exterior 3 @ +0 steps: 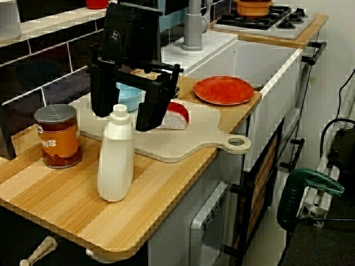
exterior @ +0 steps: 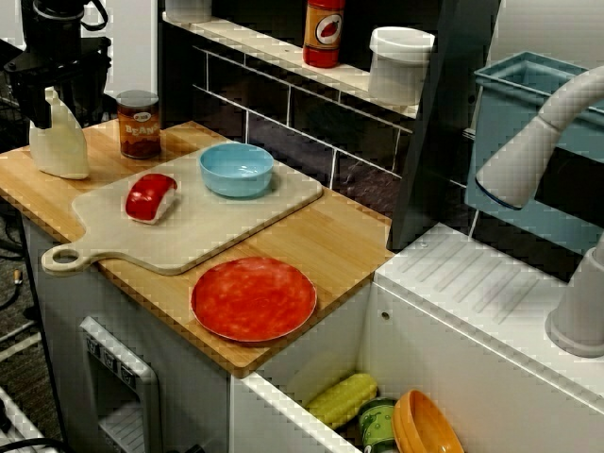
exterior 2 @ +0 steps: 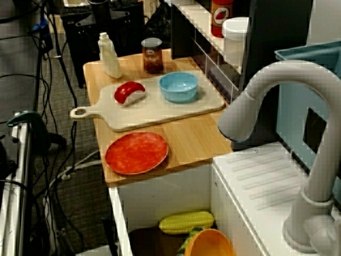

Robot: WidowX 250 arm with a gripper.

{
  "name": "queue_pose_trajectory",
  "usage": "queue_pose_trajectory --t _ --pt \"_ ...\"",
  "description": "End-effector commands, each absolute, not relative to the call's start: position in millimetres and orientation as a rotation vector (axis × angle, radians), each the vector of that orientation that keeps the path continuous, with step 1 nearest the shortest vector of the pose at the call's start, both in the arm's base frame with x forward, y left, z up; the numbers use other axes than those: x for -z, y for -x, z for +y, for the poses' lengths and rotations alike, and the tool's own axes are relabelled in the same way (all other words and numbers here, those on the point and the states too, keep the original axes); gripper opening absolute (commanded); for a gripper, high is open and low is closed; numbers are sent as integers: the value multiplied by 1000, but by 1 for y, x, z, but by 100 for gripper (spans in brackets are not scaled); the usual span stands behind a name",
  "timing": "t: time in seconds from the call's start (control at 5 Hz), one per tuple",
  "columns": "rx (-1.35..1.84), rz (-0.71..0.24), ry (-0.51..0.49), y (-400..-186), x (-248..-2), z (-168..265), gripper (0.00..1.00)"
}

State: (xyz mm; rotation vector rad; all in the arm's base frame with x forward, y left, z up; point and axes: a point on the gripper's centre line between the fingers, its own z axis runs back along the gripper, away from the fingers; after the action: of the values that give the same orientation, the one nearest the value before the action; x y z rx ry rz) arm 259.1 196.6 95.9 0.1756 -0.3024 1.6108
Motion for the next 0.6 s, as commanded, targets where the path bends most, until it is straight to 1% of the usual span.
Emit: queue_pose_trajectory --t 0.0,0.4 --pt "-1612 -363 -184 -261 -109 206 100" --pt "-1594 -372 -209 -256 -103 211 100"
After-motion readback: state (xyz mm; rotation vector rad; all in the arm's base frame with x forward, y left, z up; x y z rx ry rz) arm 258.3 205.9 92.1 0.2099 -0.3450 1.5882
